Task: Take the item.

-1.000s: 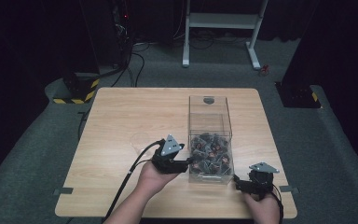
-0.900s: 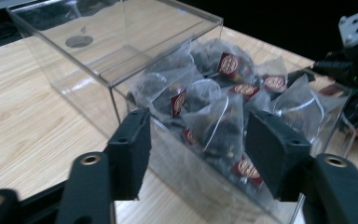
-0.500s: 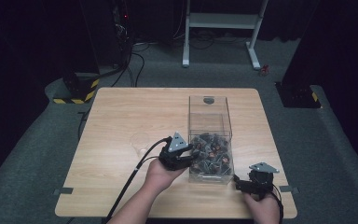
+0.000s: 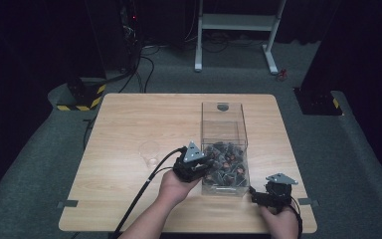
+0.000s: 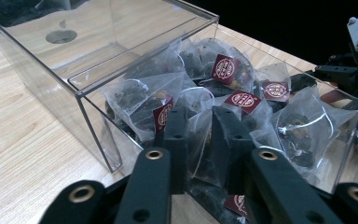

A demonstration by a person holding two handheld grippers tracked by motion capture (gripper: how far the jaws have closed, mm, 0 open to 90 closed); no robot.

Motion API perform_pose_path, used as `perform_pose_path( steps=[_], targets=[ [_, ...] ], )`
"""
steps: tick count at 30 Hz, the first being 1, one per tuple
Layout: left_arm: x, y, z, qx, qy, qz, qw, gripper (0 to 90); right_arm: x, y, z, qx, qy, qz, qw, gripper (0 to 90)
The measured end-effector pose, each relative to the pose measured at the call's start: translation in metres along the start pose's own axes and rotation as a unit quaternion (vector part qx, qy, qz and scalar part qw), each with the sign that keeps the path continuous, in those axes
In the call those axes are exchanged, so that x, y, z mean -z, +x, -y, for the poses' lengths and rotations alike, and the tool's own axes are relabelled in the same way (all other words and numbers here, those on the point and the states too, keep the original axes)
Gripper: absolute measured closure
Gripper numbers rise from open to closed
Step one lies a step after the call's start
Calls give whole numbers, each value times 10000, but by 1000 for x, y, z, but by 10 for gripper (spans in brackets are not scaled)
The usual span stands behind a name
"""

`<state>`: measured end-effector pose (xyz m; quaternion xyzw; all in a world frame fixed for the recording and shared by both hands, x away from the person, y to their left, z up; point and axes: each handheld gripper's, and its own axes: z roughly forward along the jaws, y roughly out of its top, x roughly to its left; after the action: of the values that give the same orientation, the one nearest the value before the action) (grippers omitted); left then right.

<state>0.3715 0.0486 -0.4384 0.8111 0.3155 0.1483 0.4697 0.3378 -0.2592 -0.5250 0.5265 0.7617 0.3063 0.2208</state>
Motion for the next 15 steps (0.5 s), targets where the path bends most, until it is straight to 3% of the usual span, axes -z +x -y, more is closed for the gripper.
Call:
perform_pose_path(
  steps=[10,15],
  targets=[
    [-2,-3,3,-62,-42,-34,10000,888,0,0,0,2,1,-3,10000,78],
    [0,-4,3,-80,-101,-24,9999,897,0,0,0,2,0,-3,10000,78]
  ],
)
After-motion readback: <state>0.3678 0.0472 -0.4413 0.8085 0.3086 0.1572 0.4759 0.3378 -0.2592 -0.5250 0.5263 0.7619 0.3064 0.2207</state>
